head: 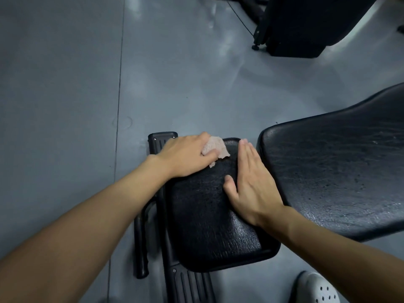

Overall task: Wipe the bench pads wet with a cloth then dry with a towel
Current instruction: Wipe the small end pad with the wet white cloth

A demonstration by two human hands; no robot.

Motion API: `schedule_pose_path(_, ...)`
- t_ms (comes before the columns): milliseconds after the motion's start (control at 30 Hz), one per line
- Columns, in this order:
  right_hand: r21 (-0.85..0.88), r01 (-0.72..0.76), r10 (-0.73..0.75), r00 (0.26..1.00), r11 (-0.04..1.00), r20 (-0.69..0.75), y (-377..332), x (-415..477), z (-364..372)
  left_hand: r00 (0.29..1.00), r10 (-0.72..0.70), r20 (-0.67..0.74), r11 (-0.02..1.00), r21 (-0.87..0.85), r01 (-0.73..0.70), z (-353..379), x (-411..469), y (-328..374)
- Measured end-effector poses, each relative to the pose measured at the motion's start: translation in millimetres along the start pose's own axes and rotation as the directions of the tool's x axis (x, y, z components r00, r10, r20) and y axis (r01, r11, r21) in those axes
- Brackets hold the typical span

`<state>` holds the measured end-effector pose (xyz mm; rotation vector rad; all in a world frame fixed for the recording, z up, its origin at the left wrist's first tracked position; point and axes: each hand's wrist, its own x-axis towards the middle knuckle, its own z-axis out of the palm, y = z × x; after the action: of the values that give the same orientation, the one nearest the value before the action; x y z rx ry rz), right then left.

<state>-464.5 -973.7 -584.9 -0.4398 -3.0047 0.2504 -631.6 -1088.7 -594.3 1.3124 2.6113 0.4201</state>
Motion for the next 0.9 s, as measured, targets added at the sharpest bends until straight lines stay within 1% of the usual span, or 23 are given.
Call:
schedule_pose_path(67,-0.012,0.001,-0.001,1.000,1.000,-0.012,0,1,2,0.999,-0.034,0.025,0.999,0.019,0.033,-3,-2,0)
schedule_pose_path(167,-0.020,0.009,-0.009,1.000,1.000,-0.019,1,1,2,0.997,0.023,0.073,0.999,-0.042,-0.020,-3,16,28)
schedule_pose_path(233,-0.028,0.018,-0.018,1.000,0.999,-0.001,1,0,2,0.998,0.042,0.055,0.996,-0.083,-0.037,-1,20,38)
schedule_pose_path(300,-0.025,0.023,-0.023,1.000,0.999,0.004,2,3,3,1.000,-0.023,0.011,0.999,-0.043,0.024,0,12,30)
schedule_pose_path(367,-0.032,0.019,-0.018,1.000,0.999,0.024,4,3,2,0.988,-0.154,-0.027,0.988,-0.017,0.154,5,-6,18)
schedule_pose_path(400,-0.051,0.015,-0.014,0.999,0.999,0.035,4,3,2,0.973,-0.228,-0.043,0.973,-0.042,0.226,8,-17,14)
schedule_pose_path(467,-0.101,0.004,0.003,0.998,0.995,0.068,1,3,-1,0.927,-0.370,-0.057,0.919,-0.169,0.356,14,-36,17)
schedule_pose_path(533,-0.197,0.010,0.014,0.993,0.980,0.115,-2,4,-4,0.868,-0.494,-0.048,0.835,-0.305,0.459,19,-49,24)
schedule_pose_path(567,-0.256,0.027,0.007,0.991,0.966,0.133,-3,5,-6,0.839,-0.543,-0.039,0.795,-0.347,0.498,21,-54,29)
schedule_pose_path(633,-0.344,0.119,-0.060,0.982,0.931,0.178,-7,6,-11,0.780,-0.625,-0.035,0.726,-0.392,0.565,23,-68,41)
schedule_pose_path(667,-0.357,0.179,-0.108,0.972,0.917,0.210,-10,8,-12,0.752,-0.659,-0.033,0.693,-0.414,0.590,24,-76,47)
schedule_pose_path(767,-0.229,0.302,-0.225,0.924,0.925,0.310,-24,5,-10,0.678,-0.734,-0.032,0.603,-0.490,0.630,32,-100,66)
schedule_pose_path(833,-0.206,0.381,-0.305,0.896,0.901,0.322,-27,-1,-3,0.630,-0.776,-0.025,0.548,-0.519,0.655,38,-116,77)
schedule_pose_path(900,-0.196,0.409,-0.339,0.888,0.891,0.311,-26,-3,-1,0.577,-0.816,-0.028,0.495,-0.550,0.673,44,-131,91)
